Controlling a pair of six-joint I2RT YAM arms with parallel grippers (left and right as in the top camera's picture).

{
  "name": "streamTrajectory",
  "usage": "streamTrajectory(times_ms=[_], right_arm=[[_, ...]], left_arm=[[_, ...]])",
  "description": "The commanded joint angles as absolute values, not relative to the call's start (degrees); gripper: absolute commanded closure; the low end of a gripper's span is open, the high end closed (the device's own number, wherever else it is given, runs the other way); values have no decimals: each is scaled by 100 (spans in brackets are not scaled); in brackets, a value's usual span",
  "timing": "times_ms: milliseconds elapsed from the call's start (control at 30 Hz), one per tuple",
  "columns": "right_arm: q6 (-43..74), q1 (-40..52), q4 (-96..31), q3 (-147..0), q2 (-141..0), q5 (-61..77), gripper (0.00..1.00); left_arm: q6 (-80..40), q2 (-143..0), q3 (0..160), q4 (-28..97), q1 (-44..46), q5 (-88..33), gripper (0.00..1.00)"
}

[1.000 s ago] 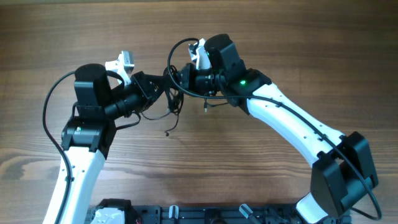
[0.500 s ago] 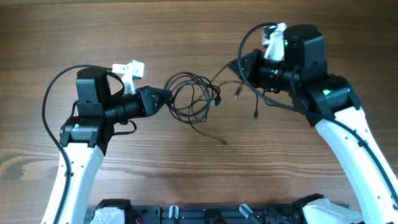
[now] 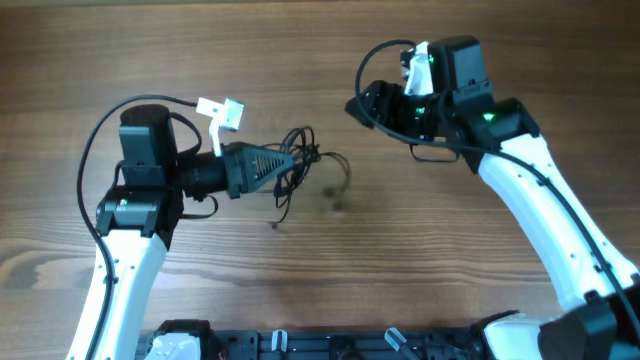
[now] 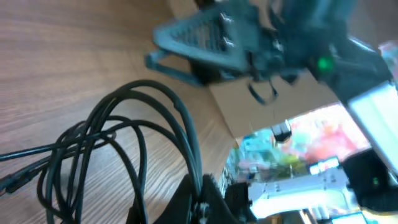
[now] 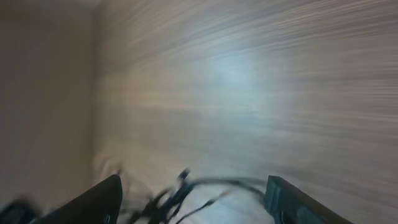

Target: Untangle cables

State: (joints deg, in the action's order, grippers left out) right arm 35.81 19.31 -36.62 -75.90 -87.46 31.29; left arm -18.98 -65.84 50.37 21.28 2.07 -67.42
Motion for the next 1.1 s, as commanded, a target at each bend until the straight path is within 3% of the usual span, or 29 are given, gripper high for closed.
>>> streamTrajectory(times_ms=[0,167,667,1000,1033,1067], right_arm=[[3675,2274,-3719,-7642,-8573,3739,29],[4394,2744,-3653,-7623,-8691,3282,36],[5483,3422,-1780,-7623,-9717,3262,44],[5671,3433,-1581,-7623,-10217,3264,83],[5439,3417,-1791,-7623,-10217,3264,95],[5221,3339,-2080,-7623,-10197,3264,96]], left_arm=[[-3726,-6613,5100,1586,163,-5900,96],[-5286,-6613,5100,1310,163,-4982,96],[-5341,-6613,5100,1264,165,-5033,96],[-5301,-6613,5100,1260,163,-5043,96],[-5253,-6613,5100,1262,158,-4980,96],[-4954,-6613,5100,1260,150,-4978,96]])
